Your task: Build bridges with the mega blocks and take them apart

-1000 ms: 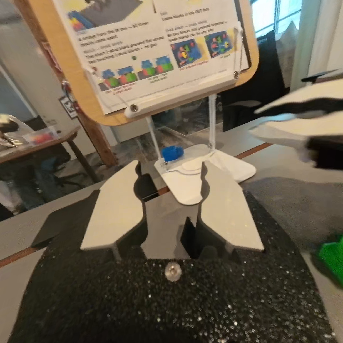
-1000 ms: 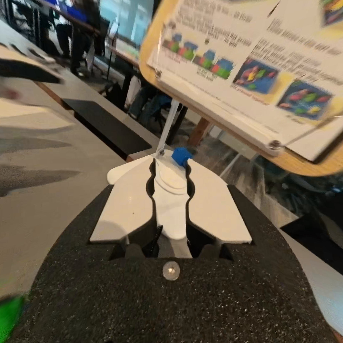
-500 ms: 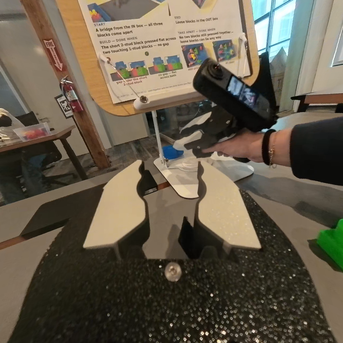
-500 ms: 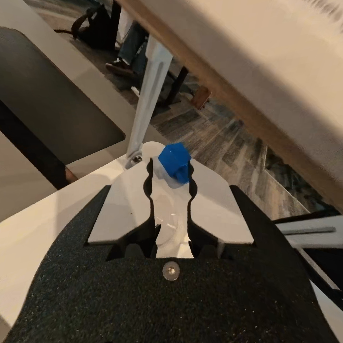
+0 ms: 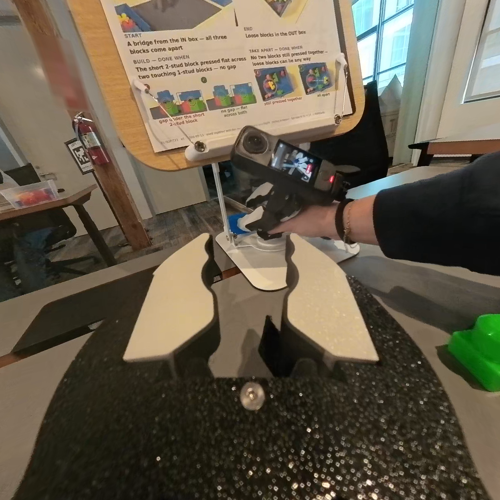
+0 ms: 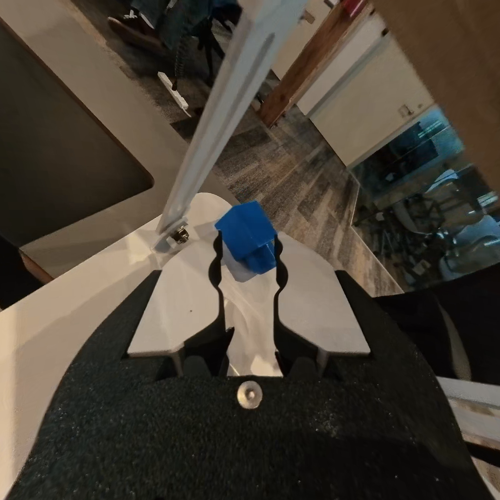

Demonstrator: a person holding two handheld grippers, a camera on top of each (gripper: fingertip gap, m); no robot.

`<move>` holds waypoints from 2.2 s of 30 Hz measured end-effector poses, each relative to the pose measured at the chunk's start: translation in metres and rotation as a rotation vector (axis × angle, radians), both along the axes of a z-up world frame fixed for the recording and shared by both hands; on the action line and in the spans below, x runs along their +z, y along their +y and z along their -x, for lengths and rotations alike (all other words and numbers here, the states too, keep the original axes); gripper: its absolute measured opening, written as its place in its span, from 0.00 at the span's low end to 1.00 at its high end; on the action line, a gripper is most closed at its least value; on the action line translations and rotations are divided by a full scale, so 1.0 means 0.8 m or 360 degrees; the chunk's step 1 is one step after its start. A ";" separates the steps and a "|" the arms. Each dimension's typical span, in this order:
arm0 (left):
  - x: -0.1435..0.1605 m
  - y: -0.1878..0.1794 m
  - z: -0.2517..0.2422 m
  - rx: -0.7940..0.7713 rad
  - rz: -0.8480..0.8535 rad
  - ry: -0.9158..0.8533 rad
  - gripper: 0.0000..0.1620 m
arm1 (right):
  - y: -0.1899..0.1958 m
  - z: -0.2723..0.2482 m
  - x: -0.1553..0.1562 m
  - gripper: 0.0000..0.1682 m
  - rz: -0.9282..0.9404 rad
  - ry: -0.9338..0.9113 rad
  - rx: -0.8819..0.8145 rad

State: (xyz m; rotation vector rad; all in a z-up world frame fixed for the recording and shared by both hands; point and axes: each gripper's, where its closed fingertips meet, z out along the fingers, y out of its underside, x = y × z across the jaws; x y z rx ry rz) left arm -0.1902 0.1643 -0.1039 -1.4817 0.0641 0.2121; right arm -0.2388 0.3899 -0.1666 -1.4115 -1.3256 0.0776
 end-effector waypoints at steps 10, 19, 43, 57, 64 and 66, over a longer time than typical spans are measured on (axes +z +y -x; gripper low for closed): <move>0.000 0.002 -0.004 -0.0013 0.0000 0.0008 0.29 | 0.019 -0.010 0.025 0.00 -0.1036 -0.0610 0.0045; -0.001 0.002 -0.008 -0.0030 -0.0002 0.0030 0.26 | 0.054 -0.001 0.030 0.00 -0.1213 -0.0871 -0.0063; -0.001 0.002 -0.012 -0.0048 -0.0012 0.0031 0.24 | 0.022 -0.010 0.016 0.00 -0.0833 -0.1024 -0.0090; 0.000 0.002 -0.010 -0.0051 -0.0021 0.0011 0.23 | 0.022 -0.002 -0.018 0.30 -0.0221 -0.0594 -0.0062; 0.001 0.002 -0.011 -0.0059 -0.0023 0.0012 0.23 | 0.019 0.005 -0.021 0.26 -0.0187 -0.0536 -0.0043; 0.001 0.002 -0.012 -0.0059 -0.0024 0.0012 0.23 | 0.018 0.003 -0.023 0.26 -0.0161 -0.0530 -0.0052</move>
